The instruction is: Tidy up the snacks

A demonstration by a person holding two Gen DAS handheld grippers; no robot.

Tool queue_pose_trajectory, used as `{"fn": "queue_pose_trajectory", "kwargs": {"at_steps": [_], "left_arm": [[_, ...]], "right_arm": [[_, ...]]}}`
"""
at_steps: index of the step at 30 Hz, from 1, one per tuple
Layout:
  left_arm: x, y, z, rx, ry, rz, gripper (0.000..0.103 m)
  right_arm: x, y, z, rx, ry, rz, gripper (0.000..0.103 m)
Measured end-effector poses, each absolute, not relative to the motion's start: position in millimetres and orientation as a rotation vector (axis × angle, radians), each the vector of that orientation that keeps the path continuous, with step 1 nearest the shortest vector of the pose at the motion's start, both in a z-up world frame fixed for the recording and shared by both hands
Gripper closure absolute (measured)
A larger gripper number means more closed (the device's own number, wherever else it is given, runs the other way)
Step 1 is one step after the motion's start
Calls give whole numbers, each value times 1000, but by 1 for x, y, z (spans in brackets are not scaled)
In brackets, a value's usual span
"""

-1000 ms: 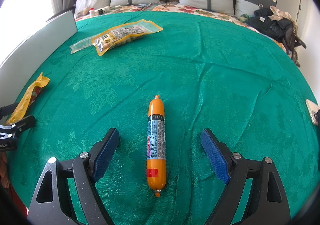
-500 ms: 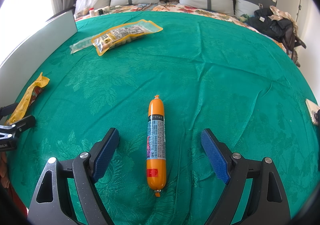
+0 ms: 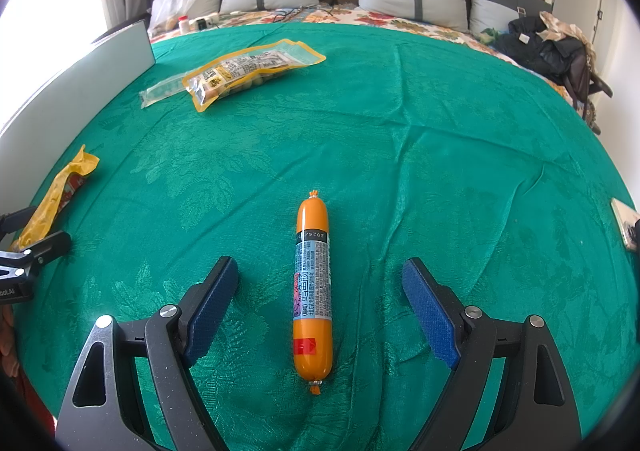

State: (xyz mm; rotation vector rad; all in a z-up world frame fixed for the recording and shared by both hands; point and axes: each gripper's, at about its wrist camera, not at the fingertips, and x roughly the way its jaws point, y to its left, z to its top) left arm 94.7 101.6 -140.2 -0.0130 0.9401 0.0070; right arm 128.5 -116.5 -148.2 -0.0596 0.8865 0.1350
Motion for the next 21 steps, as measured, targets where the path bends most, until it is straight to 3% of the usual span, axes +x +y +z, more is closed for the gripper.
{"fn": "queue_pose_trajectory", "kwargs": {"at_steps": [9,17,18,19,21], "left_arm": [[109,111,-129,-62,1089,-103,1],[112,88,-125,91,1129,-111,33],[111,90,-124,67,1129,-117,48],[111,91,-122,45,1124,-112,55],[109,93,-122,22,1123,-106,55]], "right_arm": [[131,-117,-148,-65,911,174,14],[163,-157,-116,199,1115,207,18],[167,-159,-112,216,1139,208,18],[171,-158,-110,224,1166,212,18],[175,-149,-112,188,1216,221,21]]}}
